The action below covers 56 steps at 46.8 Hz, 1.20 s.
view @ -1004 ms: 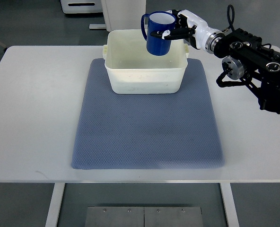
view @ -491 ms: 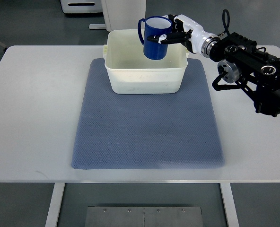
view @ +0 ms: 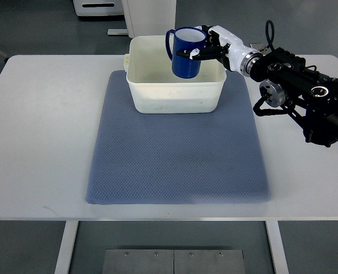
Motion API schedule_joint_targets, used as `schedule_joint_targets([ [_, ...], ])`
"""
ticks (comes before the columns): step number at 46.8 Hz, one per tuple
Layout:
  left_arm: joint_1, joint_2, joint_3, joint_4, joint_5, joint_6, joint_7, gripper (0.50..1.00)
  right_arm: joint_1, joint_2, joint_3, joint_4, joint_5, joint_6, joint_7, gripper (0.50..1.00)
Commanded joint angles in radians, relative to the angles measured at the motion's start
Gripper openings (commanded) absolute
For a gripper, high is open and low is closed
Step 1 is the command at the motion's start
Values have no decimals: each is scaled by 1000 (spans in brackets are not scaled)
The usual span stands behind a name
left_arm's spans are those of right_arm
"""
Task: Place cup in box with right hand
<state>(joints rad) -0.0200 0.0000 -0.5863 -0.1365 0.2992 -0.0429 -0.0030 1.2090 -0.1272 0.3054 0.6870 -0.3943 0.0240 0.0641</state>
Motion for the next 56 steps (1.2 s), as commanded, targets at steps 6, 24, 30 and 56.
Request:
schedule_joint_targets([
  [6,0,0,0,0,0,0,0,1000,-3,6,-2,2,0,1,0,987],
  [24,0,0,0,0,0,0,0,1000,-13,11,-2,3,0,1,2,993],
  [30,0,0,0,0,-2,0,0,1000,-6,11,7,9,0,1,2,993],
  [56,0,0,-1,0,0,0,0,1000,-111,-147,327,23,144,17,0,1000],
])
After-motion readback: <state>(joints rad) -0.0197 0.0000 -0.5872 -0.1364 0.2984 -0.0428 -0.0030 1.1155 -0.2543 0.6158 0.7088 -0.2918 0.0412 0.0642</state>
